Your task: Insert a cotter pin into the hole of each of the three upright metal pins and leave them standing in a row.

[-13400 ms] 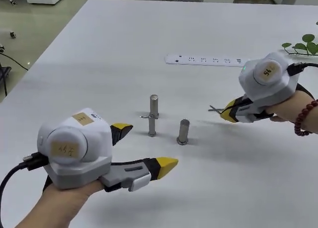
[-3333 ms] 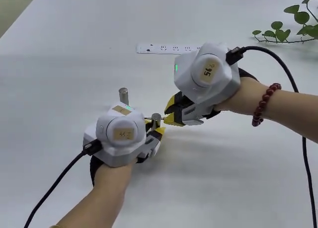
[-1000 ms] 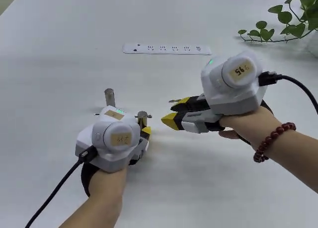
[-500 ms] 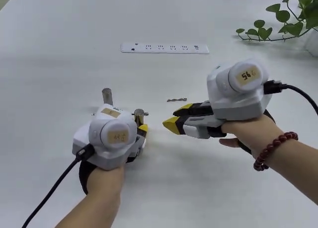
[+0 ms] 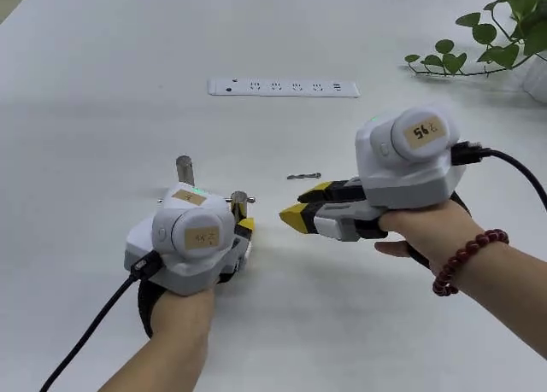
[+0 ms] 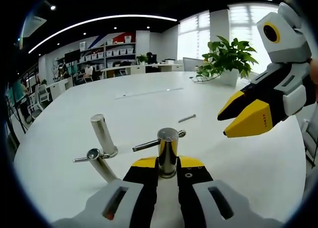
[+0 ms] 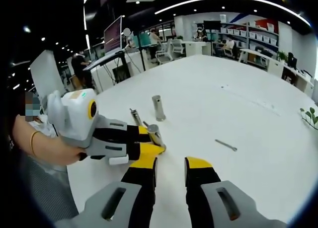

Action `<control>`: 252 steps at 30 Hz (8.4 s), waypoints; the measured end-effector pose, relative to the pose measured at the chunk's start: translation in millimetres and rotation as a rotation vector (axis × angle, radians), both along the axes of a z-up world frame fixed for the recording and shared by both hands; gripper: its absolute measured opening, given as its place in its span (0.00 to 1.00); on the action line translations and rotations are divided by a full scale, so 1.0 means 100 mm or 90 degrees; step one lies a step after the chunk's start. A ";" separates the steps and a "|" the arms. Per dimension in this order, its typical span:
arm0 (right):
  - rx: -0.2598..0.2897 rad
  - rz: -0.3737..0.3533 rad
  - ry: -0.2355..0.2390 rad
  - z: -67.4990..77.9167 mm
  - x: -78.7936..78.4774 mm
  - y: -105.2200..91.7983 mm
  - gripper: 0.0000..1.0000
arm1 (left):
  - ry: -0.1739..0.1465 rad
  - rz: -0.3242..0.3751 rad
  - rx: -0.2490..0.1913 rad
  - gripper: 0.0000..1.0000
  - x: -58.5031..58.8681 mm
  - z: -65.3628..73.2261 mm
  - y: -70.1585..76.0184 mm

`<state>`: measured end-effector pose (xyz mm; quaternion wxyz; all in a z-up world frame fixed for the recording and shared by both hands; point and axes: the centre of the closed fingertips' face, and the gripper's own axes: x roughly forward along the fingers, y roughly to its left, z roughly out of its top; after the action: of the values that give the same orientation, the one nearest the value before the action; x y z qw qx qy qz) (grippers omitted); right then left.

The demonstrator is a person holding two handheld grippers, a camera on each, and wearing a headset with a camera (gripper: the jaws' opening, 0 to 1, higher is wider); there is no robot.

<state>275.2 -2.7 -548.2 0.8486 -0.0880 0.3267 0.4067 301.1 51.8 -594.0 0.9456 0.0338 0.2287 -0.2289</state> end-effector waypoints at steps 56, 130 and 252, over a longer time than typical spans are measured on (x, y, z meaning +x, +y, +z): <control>0.056 0.095 -0.033 0.14 0.66 1.09 0.31 | -0.022 0.008 -0.048 0.93 -0.57 0.56 0.75; -0.033 0.251 -0.104 -0.07 0.79 0.87 0.08 | -0.024 -0.125 -0.028 0.99 -0.73 0.58 0.61; -0.045 0.265 -0.054 0.04 -0.11 0.14 0.21 | -0.027 -0.130 -0.029 0.99 -0.71 0.62 0.60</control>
<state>264.1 11.5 -544.6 0.7555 -0.2005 0.2799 0.5574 229.8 111.7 -531.8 0.9225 0.0402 0.1984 -0.3287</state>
